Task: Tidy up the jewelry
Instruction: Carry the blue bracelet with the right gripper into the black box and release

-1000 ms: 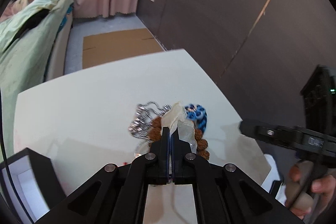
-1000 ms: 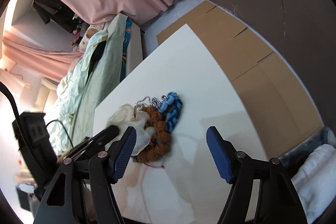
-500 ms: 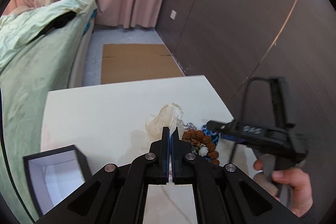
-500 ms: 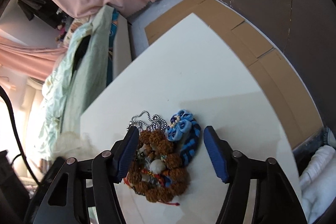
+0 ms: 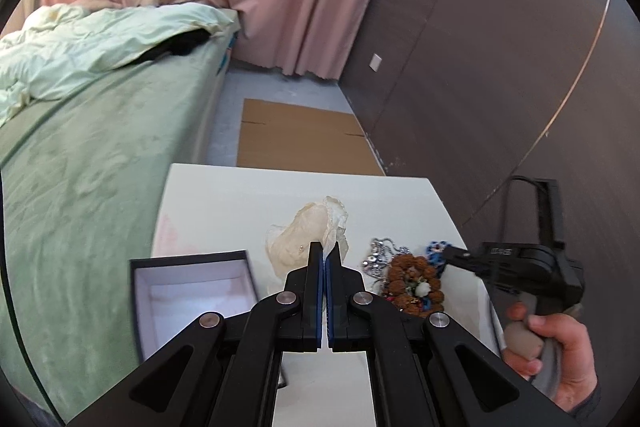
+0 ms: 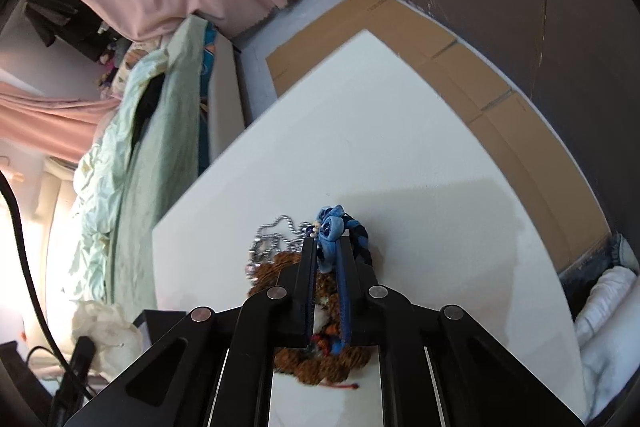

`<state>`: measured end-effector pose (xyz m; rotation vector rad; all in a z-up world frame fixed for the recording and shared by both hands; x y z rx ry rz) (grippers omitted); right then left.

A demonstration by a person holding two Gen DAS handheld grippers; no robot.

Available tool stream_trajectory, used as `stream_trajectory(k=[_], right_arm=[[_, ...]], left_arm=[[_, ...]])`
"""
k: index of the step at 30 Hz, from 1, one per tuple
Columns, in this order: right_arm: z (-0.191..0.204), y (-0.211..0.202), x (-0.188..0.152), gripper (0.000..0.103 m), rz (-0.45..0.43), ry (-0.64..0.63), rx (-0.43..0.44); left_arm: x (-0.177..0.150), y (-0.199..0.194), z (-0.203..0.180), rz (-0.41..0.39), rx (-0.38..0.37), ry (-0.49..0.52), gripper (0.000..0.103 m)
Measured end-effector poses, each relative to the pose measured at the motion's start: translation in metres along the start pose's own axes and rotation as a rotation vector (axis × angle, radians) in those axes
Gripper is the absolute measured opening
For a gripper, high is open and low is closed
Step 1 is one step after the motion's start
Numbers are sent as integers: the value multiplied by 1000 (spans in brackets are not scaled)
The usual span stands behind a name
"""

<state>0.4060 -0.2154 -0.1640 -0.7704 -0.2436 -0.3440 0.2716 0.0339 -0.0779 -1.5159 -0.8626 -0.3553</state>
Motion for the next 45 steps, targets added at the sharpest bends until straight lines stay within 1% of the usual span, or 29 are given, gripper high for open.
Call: stream_trajectory(k=[8, 12, 15, 18, 21, 23, 24, 25, 26, 27, 28, 29, 30, 33, 37, 42, 45], right_arm=[[43, -46, 1, 11, -84, -84, 42], [72, -62, -3, 11, -99, -131, 86], [94, -66, -9, 11, -92, -165, 115], [112, -65, -16, 11, -79, -188, 144], [126, -62, -22, 11, -65, -204, 165], [132, -57, -25, 11, -51, -211, 176], [136, -56, -28, 11, -45, -213, 181], [139, -53, -30, 11, -38, -216, 184], [142, -50, -34, 11, -28, -218, 187], [146, -45, -38, 11, -15, -222, 192], [148, -42, -40, 11, -6, -225, 196], [153, -38, -44, 11, 9, -230, 203], [156, -34, -47, 11, 21, -234, 209], [171, -21, -60, 11, 62, -257, 231], [191, -5, -77, 11, 119, -279, 273], [218, 18, -98, 11, 197, -313, 320], [228, 39, -115, 12, 280, -330, 338]], left_arm=[[1, -18, 34, -23, 4, -50, 0], [1, -27, 44, -37, 0, -61, 0], [-1, -34, 49, -49, -8, -62, 0], [-2, -32, 52, -36, -29, -70, 0], [-4, -24, 56, -7, -45, -87, 0], [-6, -18, 62, 27, -68, -122, 1], [-6, -12, 66, 54, -89, -144, 7], [-7, -8, 69, 81, -83, -159, 23], [-8, -5, 73, 95, -74, -171, 35], [-8, -4, 75, 96, -70, -184, 62], [-8, -5, 80, 82, -68, -200, 82], [-7, -8, 84, 60, -59, -214, 88], [-7, -11, 86, 46, -52, -222, 90], [-5, -19, 96, 31, -45, -231, 90], [-3, -34, 118, -2, 0, -239, 90], [-7, -46, 140, -14, 41, -252, 90], [-9, -51, 149, -16, 58, -256, 90]])
Point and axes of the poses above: each gripper's, at about its wrist camera, not at the fingertips, and y roughly the way its jaws point, z to its left, x to its top, the point moved 5 cm from there along y, roughly the way its jaws point, and after that the axes turned 12 degrees about x, right-handed, at the moved point
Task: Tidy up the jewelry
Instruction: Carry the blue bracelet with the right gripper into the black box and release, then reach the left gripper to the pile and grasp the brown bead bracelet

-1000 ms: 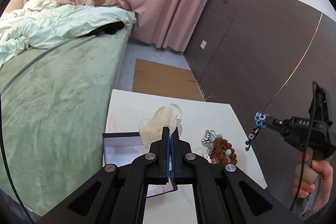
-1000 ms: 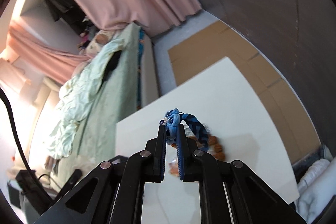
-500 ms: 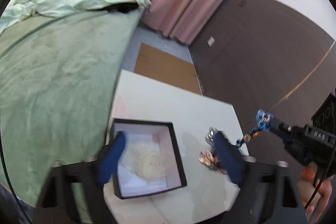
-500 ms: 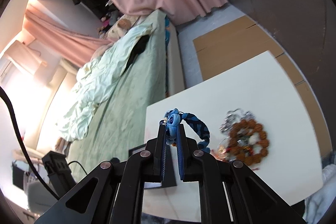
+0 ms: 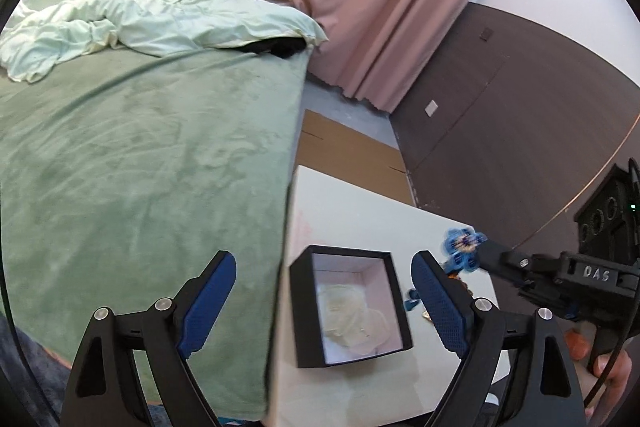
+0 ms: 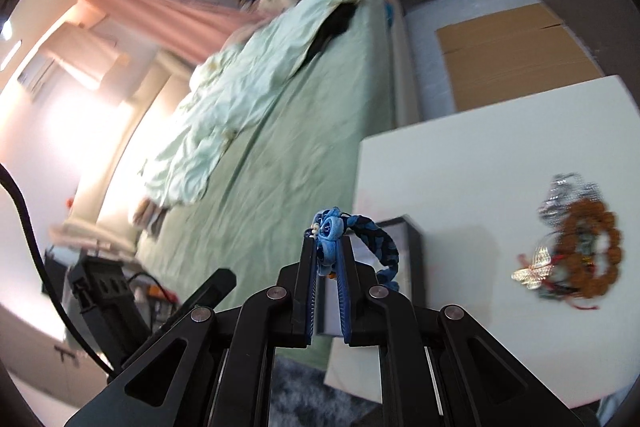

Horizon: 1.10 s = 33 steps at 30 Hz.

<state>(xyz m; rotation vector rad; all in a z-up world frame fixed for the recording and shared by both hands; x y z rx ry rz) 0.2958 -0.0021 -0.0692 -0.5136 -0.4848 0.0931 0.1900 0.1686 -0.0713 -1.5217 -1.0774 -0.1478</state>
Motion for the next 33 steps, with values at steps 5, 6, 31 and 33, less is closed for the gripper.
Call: stream_trajectory(k=[5, 6, 31, 33], right_arm=[[-19, 18, -15, 61, 73, 54, -27], [-22, 16, -17, 64, 71, 56, -39], [-49, -161, -65, 81, -253, 126, -203], [-49, -171, -71, 81, -267, 120, -213]], left_arm=[[1, -7, 8, -4, 12, -8, 90], [1, -10, 8, -12, 13, -5, 90], [-45, -70, -72, -43, -154, 148, 103], [-49, -72, -80, -44, -167, 160, 103]])
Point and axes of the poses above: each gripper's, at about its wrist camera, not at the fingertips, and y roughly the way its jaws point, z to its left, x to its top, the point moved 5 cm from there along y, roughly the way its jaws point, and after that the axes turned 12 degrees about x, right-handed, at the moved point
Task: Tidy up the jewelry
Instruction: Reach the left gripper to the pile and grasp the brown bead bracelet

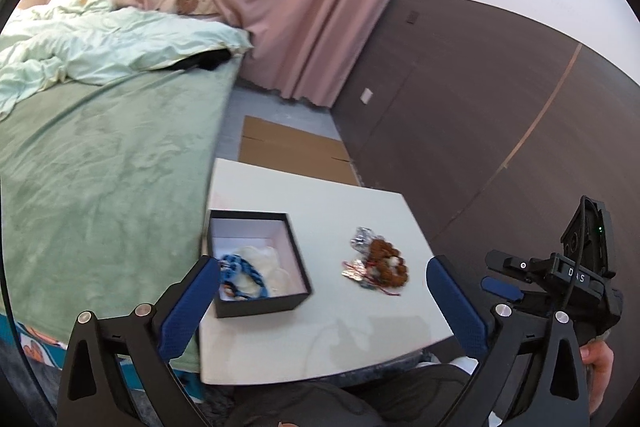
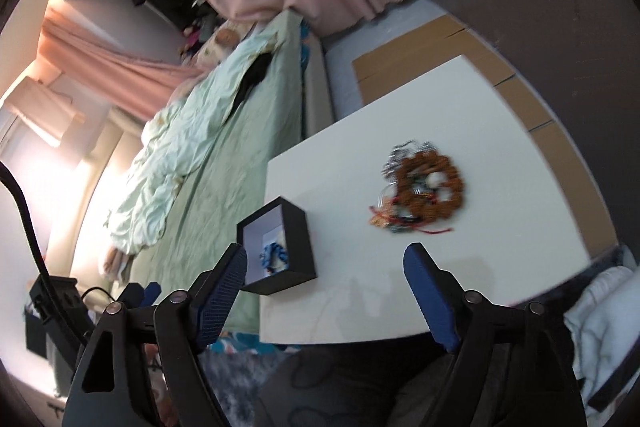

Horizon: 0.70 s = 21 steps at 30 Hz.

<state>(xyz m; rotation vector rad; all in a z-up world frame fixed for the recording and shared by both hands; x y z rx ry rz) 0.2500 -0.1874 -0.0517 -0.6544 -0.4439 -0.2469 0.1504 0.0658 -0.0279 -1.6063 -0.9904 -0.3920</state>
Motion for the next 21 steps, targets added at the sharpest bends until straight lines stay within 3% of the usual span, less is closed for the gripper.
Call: stream_trajectory(k=[3, 6, 14, 21], right_arm=[[-2, -18, -7, 83, -36, -13, -15], [-8, -37, -13, 92, -93, -7, -30], [-35, -67, -25, 93, -174, 67, -40], [-38, -73, -26, 93, -204, 89, -19]], left_arm=[[-7, 1, -18, 13, -29, 35, 103], [-12, 4, -38, 23, -49, 79, 103], [-17, 5, -76, 43, -91, 159, 103], [-23, 11, -92, 66, -79, 213, 103]])
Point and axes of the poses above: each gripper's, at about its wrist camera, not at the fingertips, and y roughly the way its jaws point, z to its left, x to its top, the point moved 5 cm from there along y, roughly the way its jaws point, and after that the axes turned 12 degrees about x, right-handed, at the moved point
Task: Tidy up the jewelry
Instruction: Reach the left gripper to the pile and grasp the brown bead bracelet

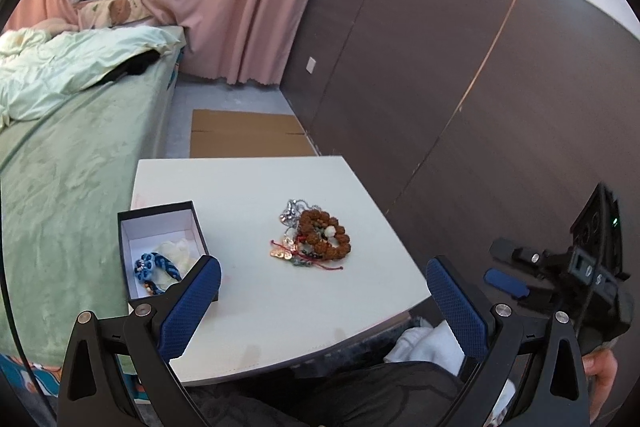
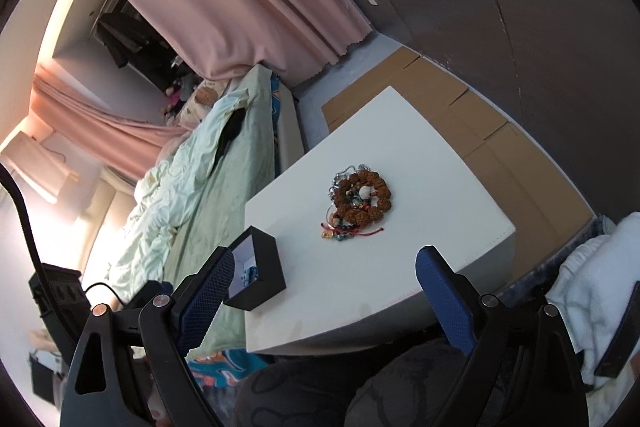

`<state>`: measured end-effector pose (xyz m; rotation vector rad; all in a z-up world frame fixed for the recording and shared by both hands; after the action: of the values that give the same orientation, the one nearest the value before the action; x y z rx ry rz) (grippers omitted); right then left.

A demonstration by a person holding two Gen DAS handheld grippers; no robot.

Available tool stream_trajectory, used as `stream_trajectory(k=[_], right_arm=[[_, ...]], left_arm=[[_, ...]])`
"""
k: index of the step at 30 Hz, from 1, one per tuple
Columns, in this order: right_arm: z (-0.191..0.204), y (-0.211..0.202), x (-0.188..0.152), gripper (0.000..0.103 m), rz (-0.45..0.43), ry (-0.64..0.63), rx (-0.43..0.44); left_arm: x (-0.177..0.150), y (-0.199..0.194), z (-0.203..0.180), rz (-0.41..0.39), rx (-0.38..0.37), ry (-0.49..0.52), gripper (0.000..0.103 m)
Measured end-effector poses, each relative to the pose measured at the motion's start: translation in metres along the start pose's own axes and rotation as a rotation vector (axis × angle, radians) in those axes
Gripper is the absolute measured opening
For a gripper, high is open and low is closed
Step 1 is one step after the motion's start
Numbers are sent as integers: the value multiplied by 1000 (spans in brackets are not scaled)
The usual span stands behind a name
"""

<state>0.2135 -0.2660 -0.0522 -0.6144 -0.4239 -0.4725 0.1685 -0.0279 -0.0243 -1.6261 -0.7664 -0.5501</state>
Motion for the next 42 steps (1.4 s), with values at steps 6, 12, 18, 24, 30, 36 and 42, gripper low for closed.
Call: stream_trajectory(k=[6, 12, 18, 24, 30, 36, 42], right_arm=[[-3, 10, 8, 93, -4, 28, 15], [10, 33, 24, 93, 18, 11, 32], [24, 66, 49, 93, 47, -52, 36], [3, 72, 50, 93, 26, -51, 58], [-38, 82, 42, 92, 59, 52, 93], [-66, 90, 48, 87, 70, 91, 49], [-90, 101, 56, 78, 95, 147, 32]], left_arm=[[0, 13, 2, 23, -2, -9, 102], [5, 29, 8, 36, 0, -17, 95], [16, 46, 14, 56, 15, -31, 89], [22, 68, 15, 95, 19, -11, 81], [23, 97, 8, 154, 11, 1, 73], [22, 136, -15, 220, -18, 39, 63], [14, 180, -22, 306, -18, 42, 55]])
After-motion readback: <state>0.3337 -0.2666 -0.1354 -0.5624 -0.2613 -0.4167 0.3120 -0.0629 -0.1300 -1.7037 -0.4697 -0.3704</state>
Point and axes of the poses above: each gripper's, at about its wrist camera, not at the fingertips, and y roughly the way its jaws point, z to its left, x to its top, the point moved 5 cm from there along y, roughly the way its jaws point, and after that the axes turned 12 degrees about x, right-handed, at the moved point
